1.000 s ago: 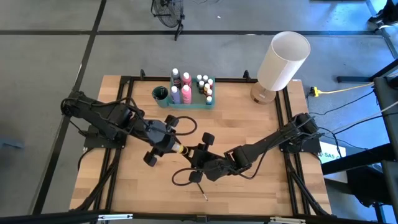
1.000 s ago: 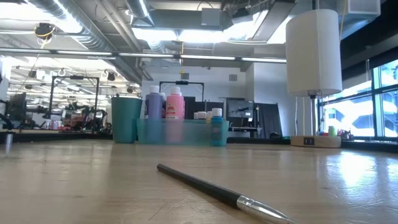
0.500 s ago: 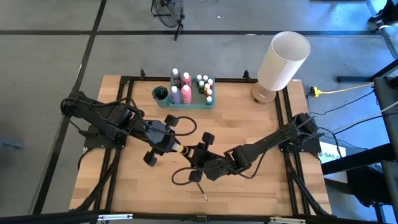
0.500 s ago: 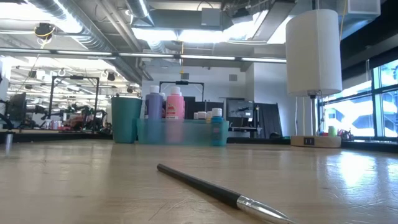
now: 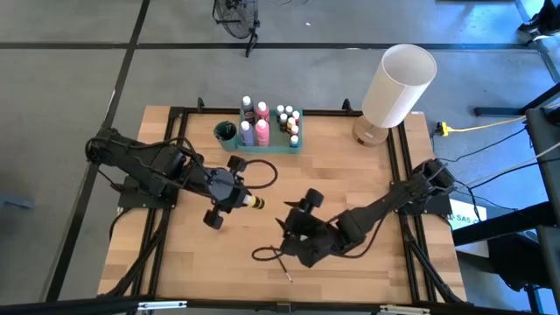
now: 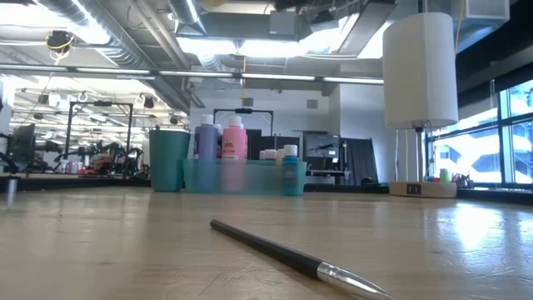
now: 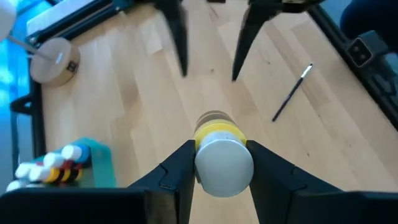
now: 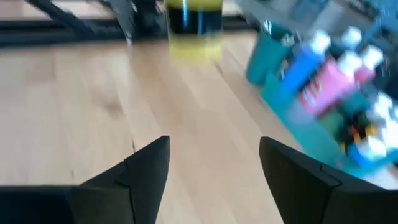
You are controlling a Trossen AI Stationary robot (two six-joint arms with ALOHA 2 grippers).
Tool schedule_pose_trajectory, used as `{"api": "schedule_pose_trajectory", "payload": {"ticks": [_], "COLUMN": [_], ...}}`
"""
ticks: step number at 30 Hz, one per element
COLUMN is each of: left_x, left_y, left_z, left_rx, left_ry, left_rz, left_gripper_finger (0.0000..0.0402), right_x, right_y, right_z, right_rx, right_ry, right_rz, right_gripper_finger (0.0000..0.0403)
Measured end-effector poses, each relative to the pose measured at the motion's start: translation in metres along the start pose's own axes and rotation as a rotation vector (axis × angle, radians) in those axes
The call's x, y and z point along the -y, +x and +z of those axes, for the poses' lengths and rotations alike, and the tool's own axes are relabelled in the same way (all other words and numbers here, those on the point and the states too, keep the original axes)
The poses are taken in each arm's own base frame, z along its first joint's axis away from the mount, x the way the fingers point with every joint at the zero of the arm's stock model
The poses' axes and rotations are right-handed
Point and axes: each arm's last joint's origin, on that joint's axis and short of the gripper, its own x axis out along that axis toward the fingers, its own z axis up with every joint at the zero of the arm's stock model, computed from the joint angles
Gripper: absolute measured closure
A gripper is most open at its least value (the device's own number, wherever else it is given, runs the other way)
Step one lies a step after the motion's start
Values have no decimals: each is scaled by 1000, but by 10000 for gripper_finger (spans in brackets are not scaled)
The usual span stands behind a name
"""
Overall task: Pick & Place Paint Supplies
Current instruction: Put the small yellow paint bottle into the green bin
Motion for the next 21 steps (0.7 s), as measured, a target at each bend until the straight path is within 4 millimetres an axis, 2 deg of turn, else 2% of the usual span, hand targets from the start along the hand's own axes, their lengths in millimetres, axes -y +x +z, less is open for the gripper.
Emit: {"api": "schedule_pose_trajectory", "payload": {"ticks": [6, 13, 16, 21], "left_x": [-20, -69, -93, -131], "left_y": [-9, -14, -8, 16], "left_z": [1, -3, -5, -11], "left_rx": [-5, -22, -53, -178], "left_ry": [-53, -187, -248, -329], "left_rz": [91, 221, 272, 318], "left_gripper_finger": [285, 285, 285, 285], "right_x": [1, -4, -4, -3], "right_y": [-15, -23, -24, -24], "right_z": [-16, -23, -24, -25], "right_rx": [-132, -187, -188, -196], "right_ry": [5, 2, -3, -14], "right_rz": [33, 75, 75, 68], "right_gripper_finger": [159, 160, 159, 159]}}
